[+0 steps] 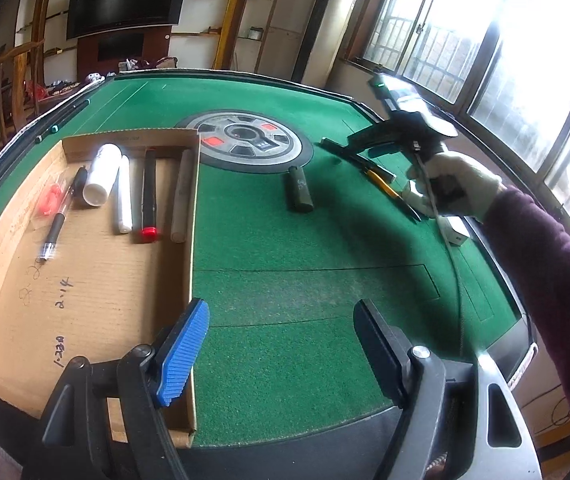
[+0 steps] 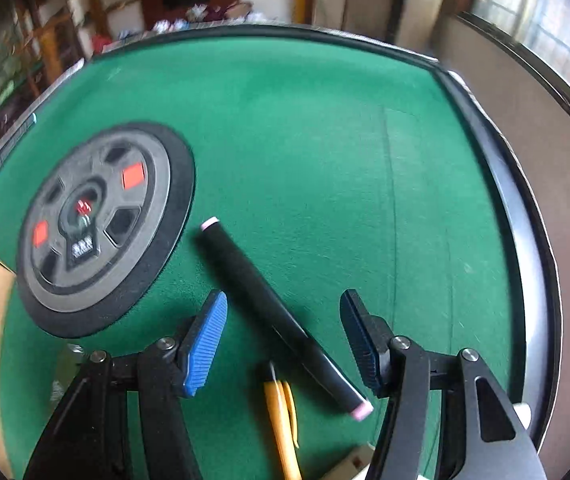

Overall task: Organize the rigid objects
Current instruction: 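Grasp the black pink-capped marker with the right tool and lift it, then drop the green lighter into the box with the left tool while the right tool drops the marker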

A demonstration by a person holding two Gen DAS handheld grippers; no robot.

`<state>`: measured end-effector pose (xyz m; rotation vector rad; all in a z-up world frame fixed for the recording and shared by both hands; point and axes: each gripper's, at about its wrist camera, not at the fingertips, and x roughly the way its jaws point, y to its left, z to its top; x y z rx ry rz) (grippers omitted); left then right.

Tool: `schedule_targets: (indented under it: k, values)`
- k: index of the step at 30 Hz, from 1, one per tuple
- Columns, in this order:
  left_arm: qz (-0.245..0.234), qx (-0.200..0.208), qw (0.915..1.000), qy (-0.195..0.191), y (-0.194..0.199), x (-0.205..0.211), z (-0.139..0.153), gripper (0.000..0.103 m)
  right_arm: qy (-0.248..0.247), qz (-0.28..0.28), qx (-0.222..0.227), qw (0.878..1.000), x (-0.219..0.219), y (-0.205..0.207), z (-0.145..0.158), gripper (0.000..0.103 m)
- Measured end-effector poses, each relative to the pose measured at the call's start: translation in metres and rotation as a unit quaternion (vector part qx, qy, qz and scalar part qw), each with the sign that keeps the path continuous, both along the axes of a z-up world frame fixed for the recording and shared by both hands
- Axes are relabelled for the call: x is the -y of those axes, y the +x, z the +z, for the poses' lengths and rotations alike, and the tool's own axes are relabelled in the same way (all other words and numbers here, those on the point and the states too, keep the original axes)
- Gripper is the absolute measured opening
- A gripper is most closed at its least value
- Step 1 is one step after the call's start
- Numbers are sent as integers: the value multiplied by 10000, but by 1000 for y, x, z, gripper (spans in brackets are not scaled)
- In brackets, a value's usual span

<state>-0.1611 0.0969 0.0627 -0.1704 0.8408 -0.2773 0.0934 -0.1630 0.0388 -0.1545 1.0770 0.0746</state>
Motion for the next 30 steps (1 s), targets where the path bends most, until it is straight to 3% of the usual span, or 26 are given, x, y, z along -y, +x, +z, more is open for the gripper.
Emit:
schedule_targets:
  k: [1,3,5,8,11,14,18,22,27,30]
  values:
    - [-7,26,10000,17,-1,1,1,78,-36,34,-127,9999,-5,8,-7,27]
    - [4,84,9999,61,-2,2,5,78,98,45,-173,9998,-13,13,-6,14]
    - [-14,89,9999,67,-1,2,8,78,102,11,-103,9999,-17,13,-1,14]
    - [-31,155,9998,101,3,3,18,78,556,39,196,9983,-20,1,22,14]
    - [-23,199,9997,113,16,5,26,78,1220,197,385,9916,-13,-25,49,14]
    - [5,152,9994,300,38,13,28,78,2144,410,297,9754,-2,-60,65,14]
    - [-64,84,9987,496,77,35,24,78,2791,537,27,9588,6,-120,47,14]
    - [-114,-29,9960,891,124,62,8,78,2928,521,-156,9546,10,-164,17,14]
    - [-148,-341,9900,1361,179,89,-29,77,2977,338,-108,9540,20,-173,-2,14]
    - [-129,-693,9891,1296,203,91,-51,64,3076,351,-76,9508,21,-169,-6,14]
